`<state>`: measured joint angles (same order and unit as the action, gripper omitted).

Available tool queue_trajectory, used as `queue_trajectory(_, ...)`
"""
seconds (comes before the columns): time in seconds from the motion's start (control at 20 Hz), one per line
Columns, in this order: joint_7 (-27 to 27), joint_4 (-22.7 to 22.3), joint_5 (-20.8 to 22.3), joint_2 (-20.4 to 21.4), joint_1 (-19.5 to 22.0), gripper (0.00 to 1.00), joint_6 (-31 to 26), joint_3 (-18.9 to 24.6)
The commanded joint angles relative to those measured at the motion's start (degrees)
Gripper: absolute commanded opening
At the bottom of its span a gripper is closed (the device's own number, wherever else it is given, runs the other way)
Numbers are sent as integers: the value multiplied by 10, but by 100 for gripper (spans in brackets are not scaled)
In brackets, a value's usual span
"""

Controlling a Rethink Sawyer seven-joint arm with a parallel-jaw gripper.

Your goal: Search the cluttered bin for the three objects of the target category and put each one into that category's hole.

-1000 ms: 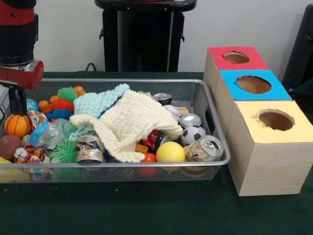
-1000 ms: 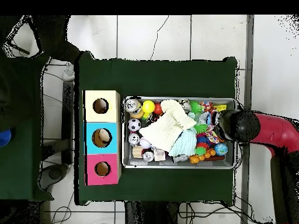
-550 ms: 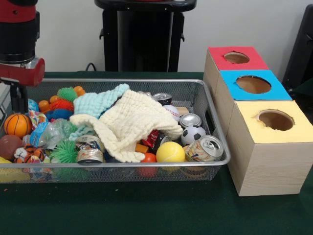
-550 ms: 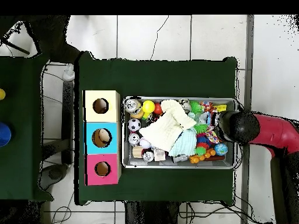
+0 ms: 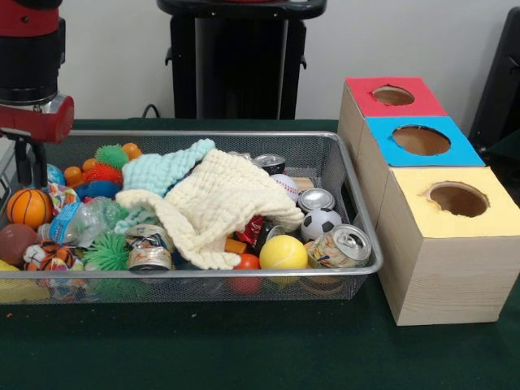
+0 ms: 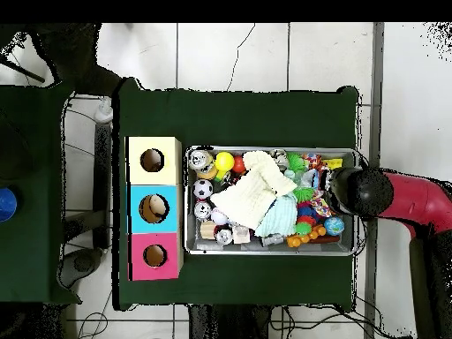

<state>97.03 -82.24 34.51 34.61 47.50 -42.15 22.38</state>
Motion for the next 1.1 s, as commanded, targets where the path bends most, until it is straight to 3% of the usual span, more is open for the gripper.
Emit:
queue_trajectory(0.05,-51,-23,5,-8,-1,100,-24,2)
queue_trajectory(0.65,-46,-23,3,-22,-1,100,-23,2)
queue_trajectory(1.1,25,-54,-6,-11,-48,100,-14,-18)
